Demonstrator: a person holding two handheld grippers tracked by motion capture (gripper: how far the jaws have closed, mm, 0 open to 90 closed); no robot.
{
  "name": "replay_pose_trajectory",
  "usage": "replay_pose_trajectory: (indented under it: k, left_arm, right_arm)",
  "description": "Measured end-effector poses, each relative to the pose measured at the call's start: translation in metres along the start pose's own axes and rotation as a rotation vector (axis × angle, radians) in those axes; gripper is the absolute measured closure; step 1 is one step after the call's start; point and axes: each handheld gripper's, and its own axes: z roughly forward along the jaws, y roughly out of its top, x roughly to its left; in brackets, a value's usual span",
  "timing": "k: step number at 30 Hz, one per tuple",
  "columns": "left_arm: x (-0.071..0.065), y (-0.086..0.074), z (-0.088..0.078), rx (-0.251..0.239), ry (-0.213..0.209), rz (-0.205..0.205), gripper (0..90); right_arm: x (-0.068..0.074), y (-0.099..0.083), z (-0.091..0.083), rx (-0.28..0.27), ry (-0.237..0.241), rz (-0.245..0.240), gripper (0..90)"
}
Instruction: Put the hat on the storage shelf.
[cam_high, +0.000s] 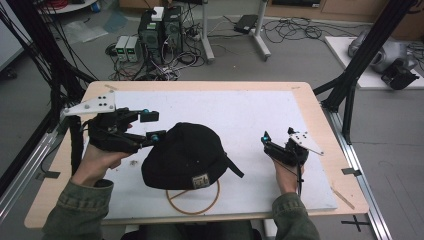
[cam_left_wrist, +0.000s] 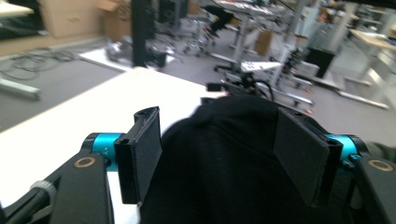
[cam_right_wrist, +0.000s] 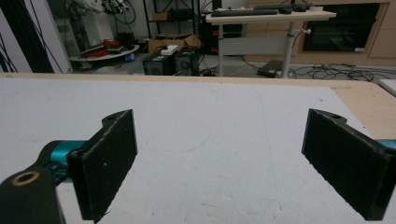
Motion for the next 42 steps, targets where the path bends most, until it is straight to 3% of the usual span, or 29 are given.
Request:
replay_pose_trajectory:
  k: [4, 5, 7, 15, 18, 19, 21, 26, 27, 28, 29, 31, 32, 35, 36, 42]
  left_arm:
    - [0.003, -0.003, -0.01, -0.075, 0.088, -0.004, 31.4]
    - [0.003, -0.003, -0.01, -0.075, 0.088, -0.004, 31.4]
    - [0.005, -0.004, -0.017, -0.111, 0.164, 0.007, 31.4]
    - [0.01, -0.012, -0.025, -0.131, 0.259, 0.01, 28.5]
    - [0.013, -0.02, -0.029, -0.156, 0.35, 0.032, 26.0]
    - [0.013, -0.02, -0.029, -0.156, 0.35, 0.032, 24.9]
    - [0.017, -0.023, -0.031, -0.166, 0.391, 0.041, 23.8]
    - [0.029, -0.036, -0.041, -0.206, 0.511, 0.02, 22.0]
    - [0.029, -0.036, -0.041, -0.206, 0.511, 0.02, 21.7]
    - [0.033, -0.04, -0.044, -0.212, 0.546, 0.009, 21.2]
    - [0.033, -0.04, -0.044, -0.212, 0.546, 0.009, 21.1]
    - [0.036, -0.045, -0.048, -0.225, 0.586, 0.002, 21.1]
    - [0.039, -0.05, -0.052, -0.238, 0.63, -0.004, 21.0]
    - [0.043, -0.058, -0.058, -0.267, 0.69, -0.023, 20.9]
    - [0.043, -0.058, -0.058, -0.267, 0.69, -0.023, 20.9]
    - [0.049, -0.074, -0.068, -0.268, 0.811, -0.032, 20.6]
  right_arm:
    - [0.0, 0.0, 0.0, 0.0, -0.002, 0.003, 9.4]
    - [0.0, 0.0, 0.0, 0.0, -0.003, 0.0, 9.4]
    - [0.001, 0.0, -0.001, -0.003, -0.007, 0.005, 9.4]
    - [0.0, 0.001, -0.003, -0.024, -0.043, -0.009, 9.3]
    - [0.0, 0.001, -0.003, -0.029, -0.047, -0.011, 9.3]
    - [0.0, 0.001, -0.003, -0.031, -0.048, -0.011, 9.3]
    - [0.0, 0.001, -0.003, -0.031, -0.049, -0.01, 9.3]
    - [-0.001, 0.001, -0.003, -0.038, -0.053, 0.001, 9.3]
    - [-0.001, 0.001, -0.003, -0.038, -0.053, 0.001, 9.3]
    - [-0.001, 0.0, -0.004, -0.038, -0.055, 0.001, 9.3]
    - [-0.001, 0.0, -0.004, -0.038, -0.055, 0.001, 9.3]
    - [-0.001, 0.0, -0.004, -0.038, -0.06, -0.002, 9.3]
    - [-0.001, 0.0, -0.004, -0.041, -0.062, -0.009, 9.3]
    - [0.0, 0.0, -0.003, -0.036, -0.059, -0.009, 9.3]
    - [0.0, -0.001, -0.003, -0.036, -0.063, -0.018, 9.3]
    - [0.001, -0.001, -0.003, -0.035, -0.065, -0.025, 9.4]
